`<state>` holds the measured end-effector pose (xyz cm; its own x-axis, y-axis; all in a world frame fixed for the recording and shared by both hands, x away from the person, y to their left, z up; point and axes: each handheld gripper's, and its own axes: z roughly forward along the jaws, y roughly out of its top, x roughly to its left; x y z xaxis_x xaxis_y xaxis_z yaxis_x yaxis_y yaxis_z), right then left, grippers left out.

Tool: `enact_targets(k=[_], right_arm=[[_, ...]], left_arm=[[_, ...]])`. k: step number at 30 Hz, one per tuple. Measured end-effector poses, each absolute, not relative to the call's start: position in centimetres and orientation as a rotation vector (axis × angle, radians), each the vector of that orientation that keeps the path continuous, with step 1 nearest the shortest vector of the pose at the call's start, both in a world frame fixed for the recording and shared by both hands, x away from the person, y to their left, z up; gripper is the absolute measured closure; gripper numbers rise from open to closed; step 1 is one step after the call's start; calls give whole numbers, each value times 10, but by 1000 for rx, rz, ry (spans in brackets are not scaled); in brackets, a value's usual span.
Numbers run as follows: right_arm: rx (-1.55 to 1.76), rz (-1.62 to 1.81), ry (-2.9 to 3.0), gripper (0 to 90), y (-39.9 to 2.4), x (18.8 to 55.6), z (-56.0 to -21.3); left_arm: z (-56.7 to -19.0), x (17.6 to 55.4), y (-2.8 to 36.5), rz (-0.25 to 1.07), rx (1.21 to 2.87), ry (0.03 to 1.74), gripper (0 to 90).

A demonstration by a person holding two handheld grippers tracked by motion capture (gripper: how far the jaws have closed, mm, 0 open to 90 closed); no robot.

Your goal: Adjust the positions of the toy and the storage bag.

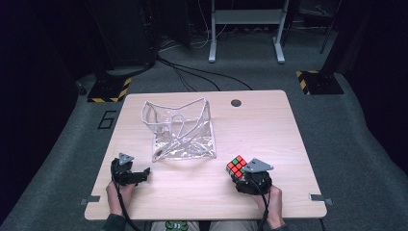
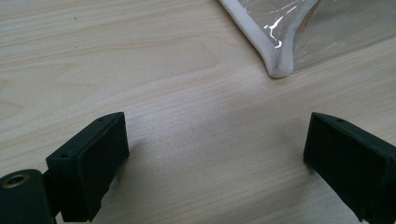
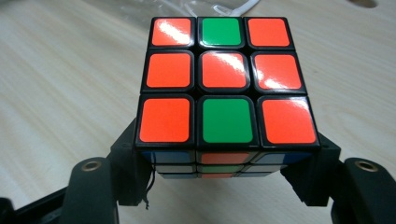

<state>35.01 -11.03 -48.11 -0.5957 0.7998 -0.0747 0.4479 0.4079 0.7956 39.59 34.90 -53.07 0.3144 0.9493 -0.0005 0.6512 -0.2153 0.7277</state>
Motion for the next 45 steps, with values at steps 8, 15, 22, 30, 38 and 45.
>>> enact_targets(k=[8, 15, 22, 30, 38, 45], right_arm=[[1104, 1010, 2166, 331, -117, 362, -481], [1159, 987, 2147, 331, -124, 377, -488], [1191, 967, 2156, 331, -128, 385, -496], [1235, 943, 2163, 330, -131, 387, -507], [1278, 982, 2180, 236, -135, 387, -512], [1274, 1017, 2177, 137, -140, 385, -504]], left_arm=[[-531, 396, 349, 609, 1954, 1412, 65], [-531, 396, 349, 609, 1955, 1412, 64], [-531, 396, 349, 609, 1955, 1412, 64], [-531, 396, 349, 609, 1955, 1412, 64], [-531, 396, 349, 608, 1956, 1411, 65], [-531, 395, 349, 604, 1959, 1403, 65]])
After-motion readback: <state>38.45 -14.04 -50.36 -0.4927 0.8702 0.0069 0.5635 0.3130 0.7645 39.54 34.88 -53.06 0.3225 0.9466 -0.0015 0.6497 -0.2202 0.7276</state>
